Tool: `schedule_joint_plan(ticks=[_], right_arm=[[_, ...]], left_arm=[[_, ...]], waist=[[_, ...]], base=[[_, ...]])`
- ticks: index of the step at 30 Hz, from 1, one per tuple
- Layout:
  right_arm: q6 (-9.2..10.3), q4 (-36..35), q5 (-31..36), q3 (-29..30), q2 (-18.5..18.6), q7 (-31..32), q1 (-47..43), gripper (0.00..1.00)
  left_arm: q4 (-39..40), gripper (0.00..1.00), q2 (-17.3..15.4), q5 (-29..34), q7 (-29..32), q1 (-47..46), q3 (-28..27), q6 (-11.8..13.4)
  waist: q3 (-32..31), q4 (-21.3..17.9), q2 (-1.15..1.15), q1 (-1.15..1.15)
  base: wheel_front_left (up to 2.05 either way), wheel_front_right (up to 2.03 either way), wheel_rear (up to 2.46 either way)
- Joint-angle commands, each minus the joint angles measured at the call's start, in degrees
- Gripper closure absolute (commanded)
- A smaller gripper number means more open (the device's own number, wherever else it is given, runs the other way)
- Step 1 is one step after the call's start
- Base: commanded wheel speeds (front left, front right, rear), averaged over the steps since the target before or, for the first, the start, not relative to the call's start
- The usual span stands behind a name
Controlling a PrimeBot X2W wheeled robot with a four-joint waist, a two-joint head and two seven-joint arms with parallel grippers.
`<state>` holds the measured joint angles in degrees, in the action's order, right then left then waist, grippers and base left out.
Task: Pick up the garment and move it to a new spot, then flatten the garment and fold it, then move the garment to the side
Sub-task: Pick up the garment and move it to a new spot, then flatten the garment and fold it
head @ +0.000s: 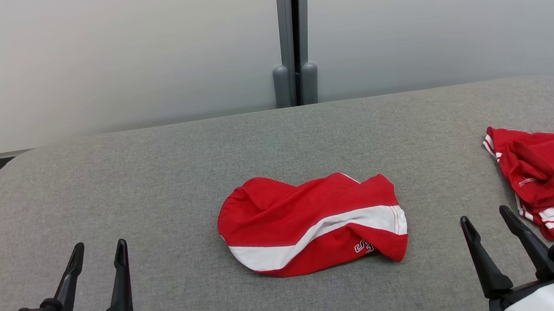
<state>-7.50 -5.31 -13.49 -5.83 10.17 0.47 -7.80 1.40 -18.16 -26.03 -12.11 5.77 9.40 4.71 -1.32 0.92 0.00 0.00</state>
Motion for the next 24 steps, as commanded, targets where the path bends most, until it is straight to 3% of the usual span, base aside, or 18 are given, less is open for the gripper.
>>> schedule_joint_plan(ticks=[1,24], right_arm=[[0.02,-0.3,0.2,0.3,0.1,0.1,-0.2,0.0],[0.02,0.7,-0.2,0.4,0.3,0.5,0.4,0.0]], left_arm=[[0.6,0.0,-0.6,0.4,0.2,0.8,-0.1,0.5],[3.7,0.0,-1.1,0.2,2.3,1.2,1.2,1.9]], waist=[[0.0,0.1,0.0,0.0],[0.2,0.7,0.0,0.0]], base=[[0.0,0.0,0.0],[0.0,0.0,0.0]])
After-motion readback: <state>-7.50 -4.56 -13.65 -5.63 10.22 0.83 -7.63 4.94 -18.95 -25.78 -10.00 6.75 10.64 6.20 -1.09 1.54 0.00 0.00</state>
